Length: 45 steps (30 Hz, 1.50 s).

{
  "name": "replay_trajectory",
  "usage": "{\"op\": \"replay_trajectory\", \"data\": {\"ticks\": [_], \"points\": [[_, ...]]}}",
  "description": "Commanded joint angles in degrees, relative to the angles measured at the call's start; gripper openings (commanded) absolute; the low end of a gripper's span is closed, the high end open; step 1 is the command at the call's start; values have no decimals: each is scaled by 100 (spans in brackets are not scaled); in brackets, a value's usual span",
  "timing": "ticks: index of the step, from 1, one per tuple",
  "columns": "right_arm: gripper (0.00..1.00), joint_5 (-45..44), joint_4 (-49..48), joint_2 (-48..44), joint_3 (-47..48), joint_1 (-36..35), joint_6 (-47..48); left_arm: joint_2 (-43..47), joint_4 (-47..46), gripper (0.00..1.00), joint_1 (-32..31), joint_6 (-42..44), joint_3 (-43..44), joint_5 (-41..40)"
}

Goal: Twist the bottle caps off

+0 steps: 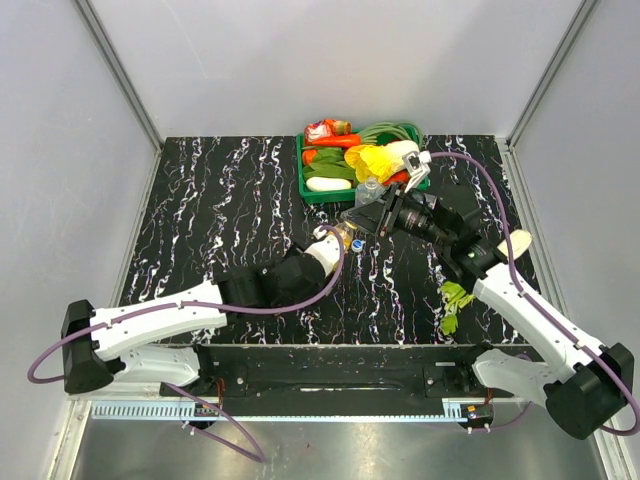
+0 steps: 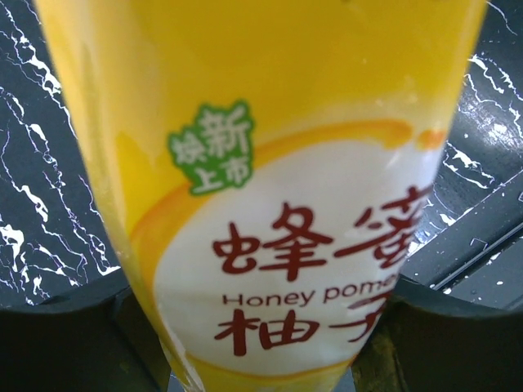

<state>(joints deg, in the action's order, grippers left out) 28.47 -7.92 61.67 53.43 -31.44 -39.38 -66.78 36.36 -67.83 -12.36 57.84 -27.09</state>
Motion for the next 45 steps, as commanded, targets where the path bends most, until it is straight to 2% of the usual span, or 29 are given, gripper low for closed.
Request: {"op": "replay_trajectory", "data": {"ticks": [1, 5, 12, 15, 20, 26, 37, 45], "points": [[22, 229, -280, -164, -8, -46, -36, -107, -164, 0, -28, -47, 201, -95], [0, 185, -96, -225, 1, -38, 298, -46, -313, 0, -19, 6, 105, 335], [0, 308, -77, -603, -131, -38, 860, 270, -884, 0, 68, 76, -238, 1783], [0, 729, -157, -805, -184, -29, 1211, 516, -1297, 0, 191, 120, -501, 2627], [0, 1415, -280, -1209, -280, -37, 1783, 877, -1956, 0, 420, 251, -871, 4543], [0, 2196, -517, -1508, -245, -37, 2039, 1045, -2291, 0, 473, 339, -994, 5923], [0, 2831, -772, -1720, -122, -38, 2373, 921, -2300, 0, 490, 463, -1108, 6225], [0, 2489, -562, -1912, -157, -38, 2680, 1202, -2511, 0, 657, 384, -1310, 6268]]}}
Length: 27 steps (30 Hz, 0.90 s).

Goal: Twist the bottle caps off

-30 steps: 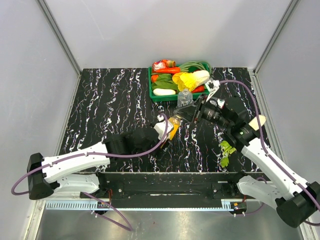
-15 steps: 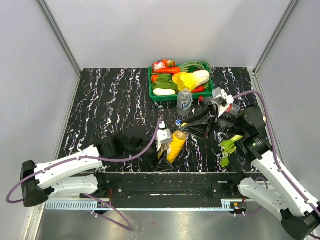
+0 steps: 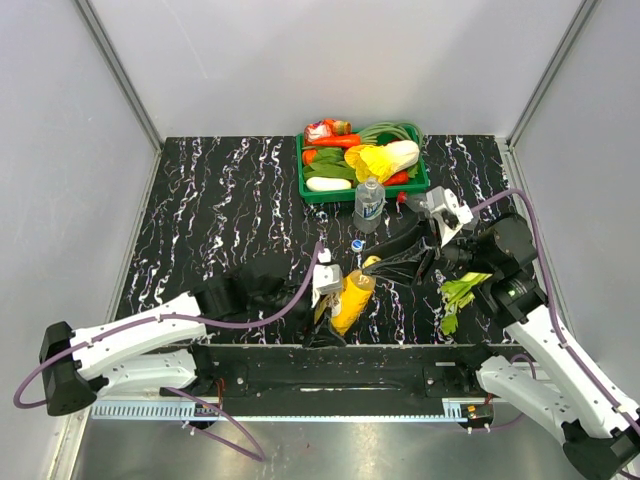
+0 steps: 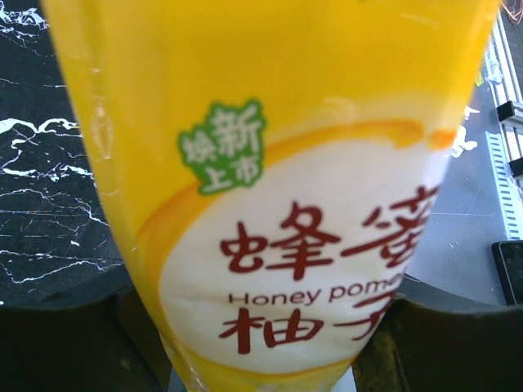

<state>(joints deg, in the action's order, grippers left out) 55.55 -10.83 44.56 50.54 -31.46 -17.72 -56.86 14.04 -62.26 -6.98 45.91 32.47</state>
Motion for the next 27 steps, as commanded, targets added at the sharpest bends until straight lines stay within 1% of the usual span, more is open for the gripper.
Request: {"op": "replay_trajectory", "data": {"ticks": [1, 4, 8, 10, 12, 14, 15, 17, 18, 19, 21, 24, 27], "points": [[0, -350, -210, -245, 131, -35, 558, 245, -279, 0, 126, -163, -135, 304], [0, -518, -34, -298, 166, -27, 699, 342, -332, 0, 170, -198, -249, 313], [1, -519, -16, -193, 219, -27, 612, 360, -455, 0, 205, -312, -284, 287], [4, -624, -16, -140, 202, -35, 533, 342, -499, 0, 205, -356, -258, 243], [9, -922, -7, -70, 158, -44, 383, 333, -569, 0, 205, -400, -249, 120], [30, -1194, 28, -17, 131, -44, 252, 299, -587, 0, 205, -453, -214, -108], [36, -1396, 72, 18, 131, -27, 147, 298, -561, 0, 214, -488, -179, -248], [46, -1625, 90, 71, 114, -27, -12, 237, -473, 0, 214, -593, -91, -626], [55, -1774, 99, 123, 105, -35, -126, 202, -429, 0, 214, -646, -48, -784], [61, -1915, 133, 150, 113, -35, -144, 158, -368, 0, 214, -725, 5, -1003], [74, -2074, 256, 246, 175, -35, -171, 53, -253, 0, 214, -769, 119, -1163], [90, -2355, 555, 404, 368, -35, -180, -88, -95, 0, 206, -778, 260, -1357], [98, -2706, 731, 440, 456, -35, -180, -132, 107, 0, 214, -743, 348, -1830]]}}
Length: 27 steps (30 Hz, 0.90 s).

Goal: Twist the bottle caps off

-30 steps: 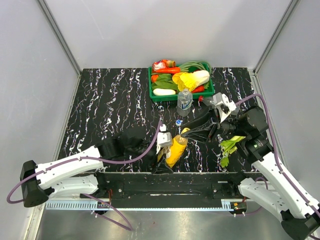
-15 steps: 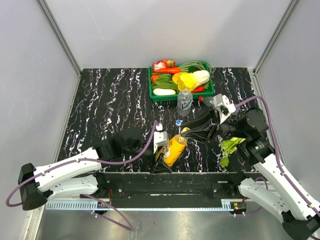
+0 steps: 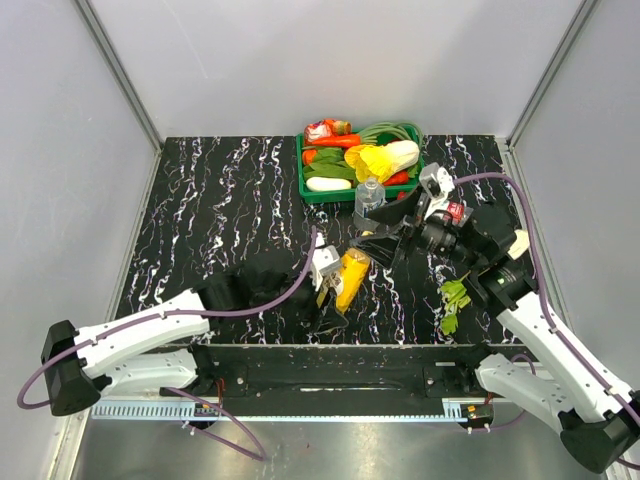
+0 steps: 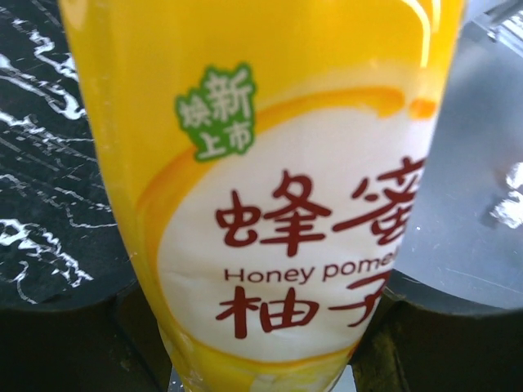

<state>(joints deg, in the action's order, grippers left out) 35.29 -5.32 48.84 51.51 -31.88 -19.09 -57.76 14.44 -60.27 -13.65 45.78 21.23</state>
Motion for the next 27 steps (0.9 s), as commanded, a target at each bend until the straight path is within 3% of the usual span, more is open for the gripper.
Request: {"op": "replay_trajectory", "data": {"ticks": [1, 11, 21, 27], "points": [[100, -820, 215, -6, 360, 6, -68, -51, 216, 0, 15, -68, 396, -908], [99, -1709, 980, 432, 746, 15, -736, -306, 849, 0, -2, -59, 713, -2903], [100, -1245, 1226, 1470, 1274, 6, -1615, -816, 1114, 0, -169, 20, 1056, -3978], [81, -1007, 1008, 1681, 1266, 6, -1905, -1079, 1228, 0, -266, 90, 1188, -4118]]}}
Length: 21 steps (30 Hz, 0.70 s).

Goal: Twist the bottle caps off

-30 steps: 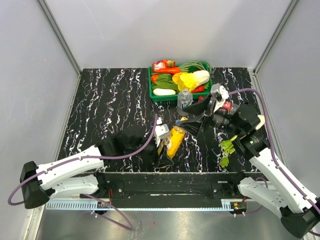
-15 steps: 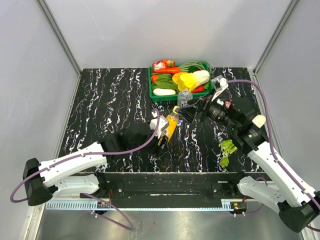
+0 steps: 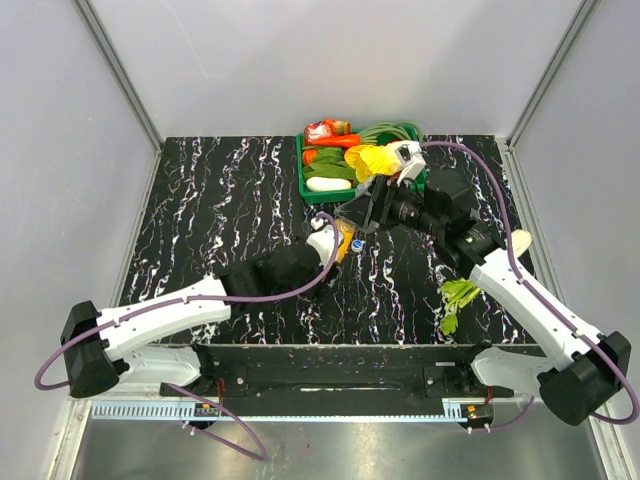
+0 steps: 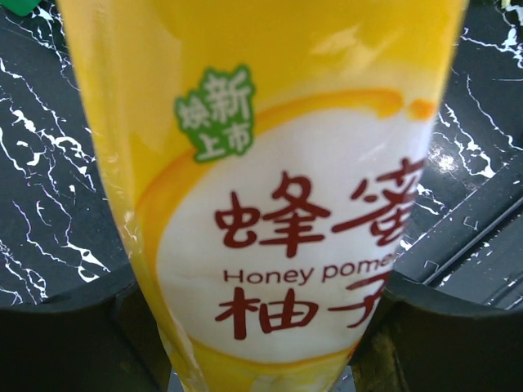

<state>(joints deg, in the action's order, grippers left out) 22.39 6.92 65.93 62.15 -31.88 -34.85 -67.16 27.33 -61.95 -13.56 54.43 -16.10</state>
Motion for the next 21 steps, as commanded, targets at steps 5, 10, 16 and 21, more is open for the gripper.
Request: {"op": "replay_trajectory", "data": {"ticks": [5, 10, 16, 21], "points": [[69, 283, -270, -19, 140, 6, -443, -254, 9, 0, -150, 108, 331, -490], [51, 344, -261, 25, 122, 6, -461, -289, 53, 0, -221, 91, 313, -649], [19, 213, -226, -45, 52, 6, -365, -272, 71, 0, -247, 64, 261, -623], [10, 195, -401, -308, -185, 6, -23, -272, -166, 0, -230, 108, 68, -1]]}}
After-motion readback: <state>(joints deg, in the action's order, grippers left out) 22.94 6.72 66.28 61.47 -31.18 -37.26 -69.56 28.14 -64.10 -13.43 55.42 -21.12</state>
